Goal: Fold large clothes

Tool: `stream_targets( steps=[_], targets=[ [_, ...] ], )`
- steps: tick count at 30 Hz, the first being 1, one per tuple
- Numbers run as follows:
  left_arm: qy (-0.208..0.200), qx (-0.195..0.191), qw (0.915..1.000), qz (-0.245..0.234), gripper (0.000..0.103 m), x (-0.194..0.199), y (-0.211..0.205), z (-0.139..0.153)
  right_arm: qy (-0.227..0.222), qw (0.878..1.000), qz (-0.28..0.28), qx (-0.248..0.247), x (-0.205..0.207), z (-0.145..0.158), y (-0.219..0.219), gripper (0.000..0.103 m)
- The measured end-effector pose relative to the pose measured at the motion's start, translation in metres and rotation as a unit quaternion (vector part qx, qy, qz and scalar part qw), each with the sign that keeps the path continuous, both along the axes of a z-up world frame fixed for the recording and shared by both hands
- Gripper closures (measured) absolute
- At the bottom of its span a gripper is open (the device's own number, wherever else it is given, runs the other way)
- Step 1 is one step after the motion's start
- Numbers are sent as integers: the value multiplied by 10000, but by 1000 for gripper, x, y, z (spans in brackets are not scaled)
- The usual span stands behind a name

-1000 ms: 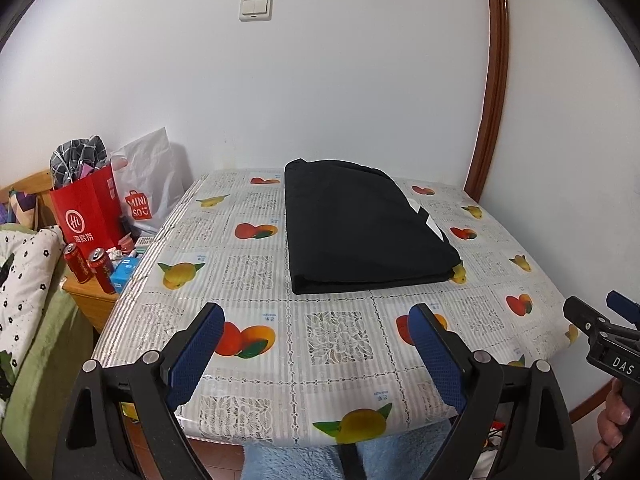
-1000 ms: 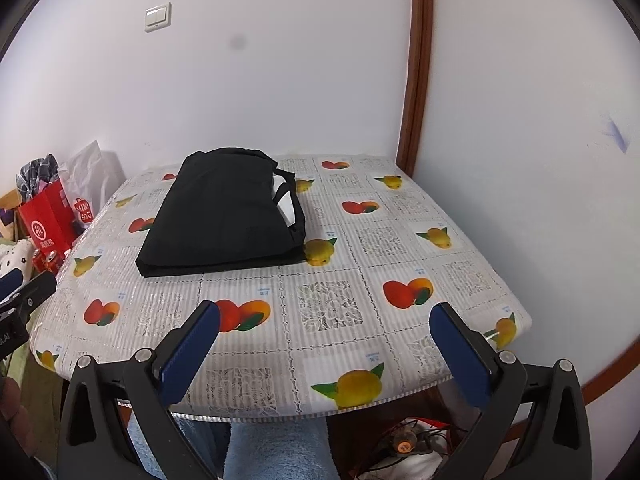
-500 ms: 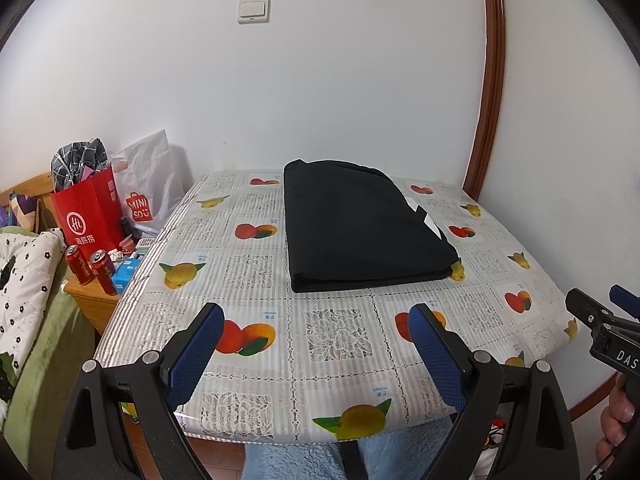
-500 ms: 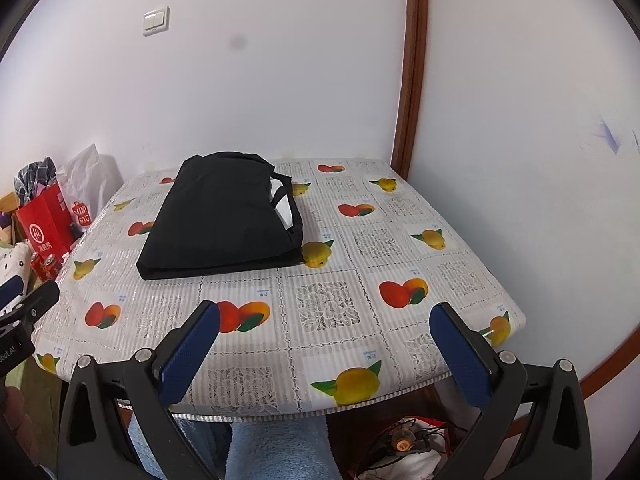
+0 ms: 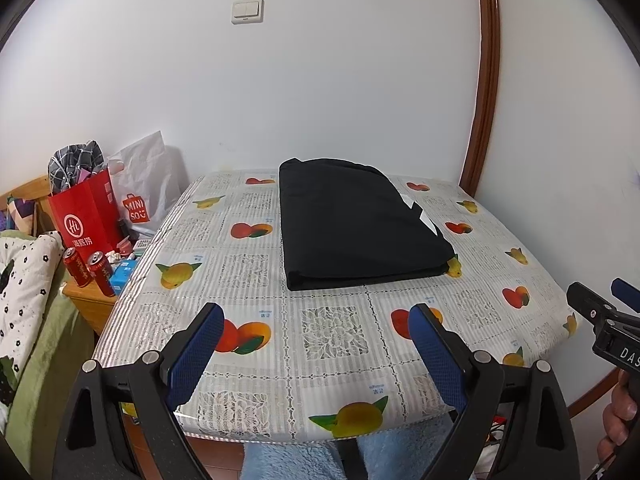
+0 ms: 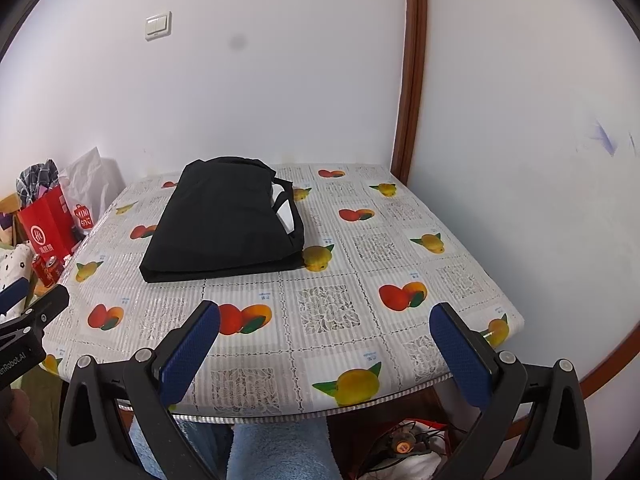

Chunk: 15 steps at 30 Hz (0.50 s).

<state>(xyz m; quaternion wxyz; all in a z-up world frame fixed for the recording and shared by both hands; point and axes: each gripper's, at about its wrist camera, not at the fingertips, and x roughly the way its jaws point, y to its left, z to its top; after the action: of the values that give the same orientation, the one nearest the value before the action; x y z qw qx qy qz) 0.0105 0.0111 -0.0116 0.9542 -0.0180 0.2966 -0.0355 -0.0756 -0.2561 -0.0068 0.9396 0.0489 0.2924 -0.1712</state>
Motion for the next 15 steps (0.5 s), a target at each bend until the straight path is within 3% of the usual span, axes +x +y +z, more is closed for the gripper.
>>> stream_targets(
  steps=[15],
  targets=[
    [23, -40, 10000, 0, 10, -1, 0, -1, 20, 9999, -45, -88, 0, 0, 3, 0]
  ],
)
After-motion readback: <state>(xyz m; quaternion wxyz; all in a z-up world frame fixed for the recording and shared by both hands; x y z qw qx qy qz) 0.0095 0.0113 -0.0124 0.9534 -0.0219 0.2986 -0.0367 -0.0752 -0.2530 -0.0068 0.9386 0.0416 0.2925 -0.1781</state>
